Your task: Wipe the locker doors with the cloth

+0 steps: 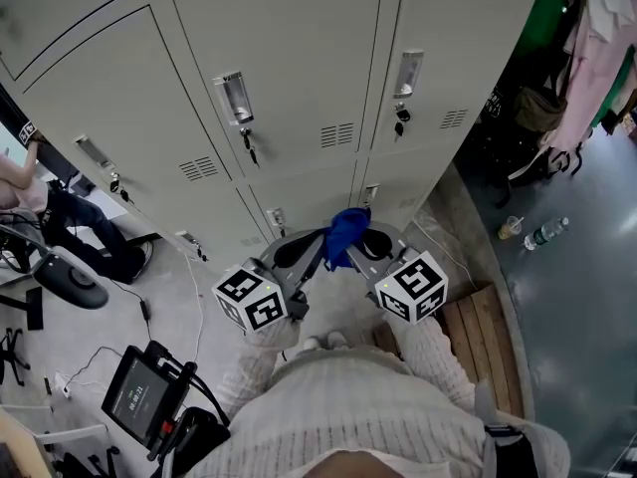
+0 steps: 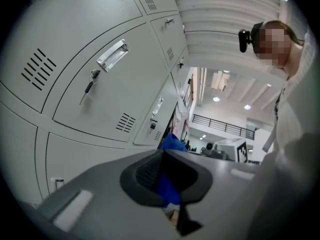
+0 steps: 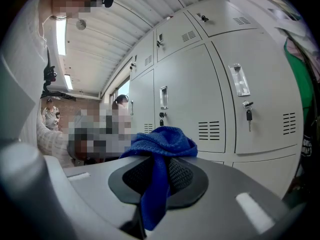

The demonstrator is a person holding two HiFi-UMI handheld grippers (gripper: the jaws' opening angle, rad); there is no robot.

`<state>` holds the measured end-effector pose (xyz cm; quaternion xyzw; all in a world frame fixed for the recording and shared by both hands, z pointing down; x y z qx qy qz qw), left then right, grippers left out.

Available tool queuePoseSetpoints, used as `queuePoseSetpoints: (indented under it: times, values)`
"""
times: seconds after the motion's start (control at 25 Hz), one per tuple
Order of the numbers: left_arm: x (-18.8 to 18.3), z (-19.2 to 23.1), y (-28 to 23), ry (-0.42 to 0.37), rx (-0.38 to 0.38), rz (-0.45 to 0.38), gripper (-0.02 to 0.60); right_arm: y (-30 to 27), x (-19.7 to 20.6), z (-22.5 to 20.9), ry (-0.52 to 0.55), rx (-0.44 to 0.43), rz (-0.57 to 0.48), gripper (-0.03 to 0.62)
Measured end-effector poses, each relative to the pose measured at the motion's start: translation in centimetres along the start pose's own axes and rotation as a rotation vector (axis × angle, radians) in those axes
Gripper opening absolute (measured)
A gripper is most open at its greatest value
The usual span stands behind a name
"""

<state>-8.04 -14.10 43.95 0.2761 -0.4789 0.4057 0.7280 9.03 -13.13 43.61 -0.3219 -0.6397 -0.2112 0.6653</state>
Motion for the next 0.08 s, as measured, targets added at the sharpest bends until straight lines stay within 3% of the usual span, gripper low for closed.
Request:
queuePoseSetpoints:
  times: [0.08]
  values:
    - [0.02,-0.15,0.16,0.004,0.005,0.006,0.006,-0.06,-0.22,0.21,0.000,-0.002,-0.001,0.055]
Point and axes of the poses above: the fingertips, and each gripper's own axes: y backward along the fingers, z to its left, x out of its underside, the point moved 9 cm from there along y, backward along the fingers, and after that the axes turned 1 degree about x, right-handed, at the moved point
